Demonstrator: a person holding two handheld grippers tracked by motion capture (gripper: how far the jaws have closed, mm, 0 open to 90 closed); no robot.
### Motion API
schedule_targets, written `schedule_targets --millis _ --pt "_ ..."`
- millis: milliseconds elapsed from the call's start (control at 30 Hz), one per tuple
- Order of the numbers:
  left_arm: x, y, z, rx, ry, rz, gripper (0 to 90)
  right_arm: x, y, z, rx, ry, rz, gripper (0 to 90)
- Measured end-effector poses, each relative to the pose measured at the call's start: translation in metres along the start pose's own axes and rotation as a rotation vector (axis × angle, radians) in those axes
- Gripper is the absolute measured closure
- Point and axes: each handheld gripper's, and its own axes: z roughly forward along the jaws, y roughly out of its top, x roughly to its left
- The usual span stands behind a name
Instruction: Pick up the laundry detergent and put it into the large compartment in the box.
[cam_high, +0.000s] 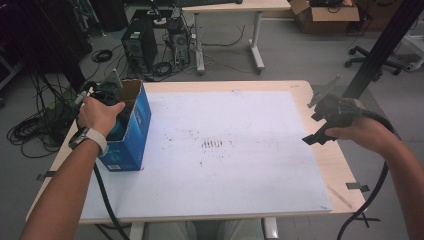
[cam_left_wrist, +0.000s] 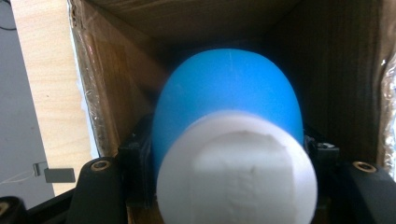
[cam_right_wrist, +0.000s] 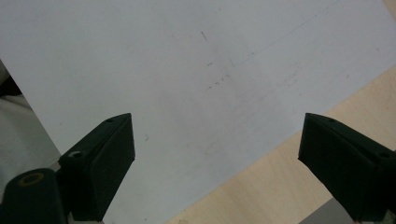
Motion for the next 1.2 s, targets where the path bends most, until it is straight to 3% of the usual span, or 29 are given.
schedule_targets --millis 267,767,1200 --pt "0.004 0.001 0.001 0.001 -0.030 -0.006 34.6 0.001 0.000 0.002 0.001 0.010 -0.002 10.7" --pt "0.001 0.001 0.000 0.002 -0.024 0.000 31.5 0.003 0.004 0.001 -0.006 0.020 -0.006 10.6" --pt "-0.004 -0.002 -0.012 -0.050 -0.005 0.018 27.8 0.005 0.004 -0.001 -0.012 0.019 -0.012 10.6"
